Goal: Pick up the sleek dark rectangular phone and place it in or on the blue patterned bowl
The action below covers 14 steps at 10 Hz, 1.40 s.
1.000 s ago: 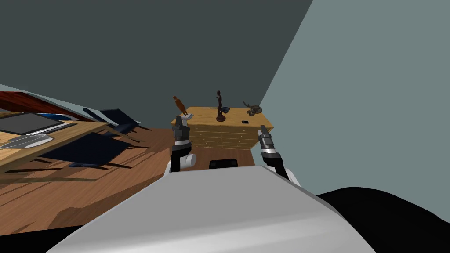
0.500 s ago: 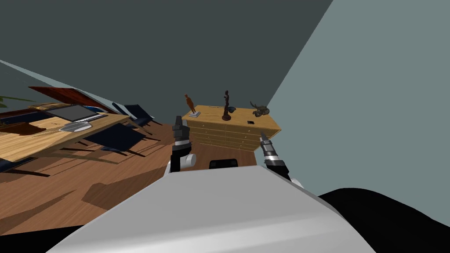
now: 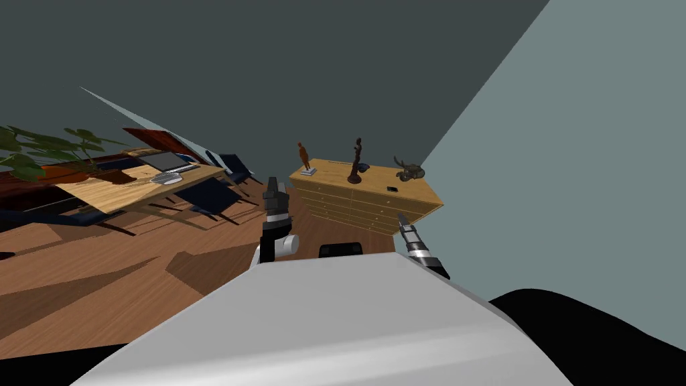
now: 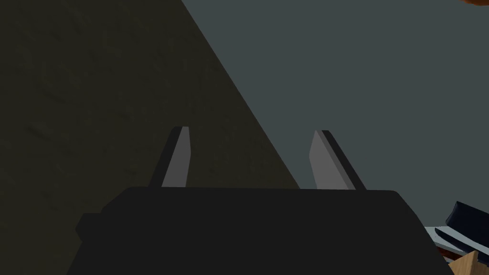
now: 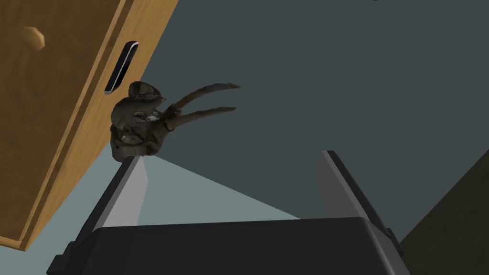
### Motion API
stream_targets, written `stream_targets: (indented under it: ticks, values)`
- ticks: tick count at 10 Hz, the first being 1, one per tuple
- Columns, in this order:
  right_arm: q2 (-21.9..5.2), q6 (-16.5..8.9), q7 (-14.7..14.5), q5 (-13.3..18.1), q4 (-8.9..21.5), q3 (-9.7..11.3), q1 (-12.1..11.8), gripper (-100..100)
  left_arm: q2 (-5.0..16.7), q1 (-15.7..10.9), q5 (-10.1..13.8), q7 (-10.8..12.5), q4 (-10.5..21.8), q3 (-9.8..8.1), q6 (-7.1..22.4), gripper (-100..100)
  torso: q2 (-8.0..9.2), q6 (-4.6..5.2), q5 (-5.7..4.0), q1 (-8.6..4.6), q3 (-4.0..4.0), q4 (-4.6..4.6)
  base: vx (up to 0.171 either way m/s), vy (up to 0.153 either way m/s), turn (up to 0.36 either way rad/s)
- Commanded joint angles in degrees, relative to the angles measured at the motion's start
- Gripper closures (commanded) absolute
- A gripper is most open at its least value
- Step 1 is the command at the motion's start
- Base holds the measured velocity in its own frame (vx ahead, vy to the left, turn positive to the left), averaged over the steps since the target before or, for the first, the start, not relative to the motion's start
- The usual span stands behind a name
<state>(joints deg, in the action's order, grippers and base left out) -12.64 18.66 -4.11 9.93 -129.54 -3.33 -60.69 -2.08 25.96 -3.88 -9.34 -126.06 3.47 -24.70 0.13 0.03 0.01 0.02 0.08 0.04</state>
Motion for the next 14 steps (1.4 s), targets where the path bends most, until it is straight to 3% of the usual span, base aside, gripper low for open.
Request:
stream_targets:
  ticks: [1, 10, 11, 14]
  values:
    - [-1.26, -0.31, -0.15, 0.64, 1.19, -0.95, -2.86, -100, 0.0, 0.0, 0.0, 0.0, 0.0, 0.0, 0.0, 0, 0.0, 0.0, 0.0, 0.0, 0.0, 0.0, -0.011, 0.039, 0.27]
    - [-4.26, -0.86, -1.91, 4.14, 5.55, -2.44, -17.84, -100, 0.0, -0.01, 0.0, 0.0, 0.0, 0.0, 0.0, 0, -0.15, -0.05, -0.02, -0.1, -0.09, -0.03, 0.003, 0.019, 0.259]
    - [-4.26, -0.86, -1.91, 4.14, 5.55, -2.44, -18.2, -100, 0.01, 0.01, 0.0, 0.0, 0.0, -0.01, 0.0, 0, -0.15, 0.0, -0.02, -0.11, -0.09, -0.03, 0.009, 0.0, 0.008]
    - [-6.01, -1.04, -2.85, 6.03, 8.13, -3.05, -23.56, -100, 0.01, 0.01, 0.0, 0.0, 0.0, -0.01, 0.0, 0, -0.16, -0.01, -0.03, -0.13, -0.09, -0.03, 0.022, 0.004, 0.323]
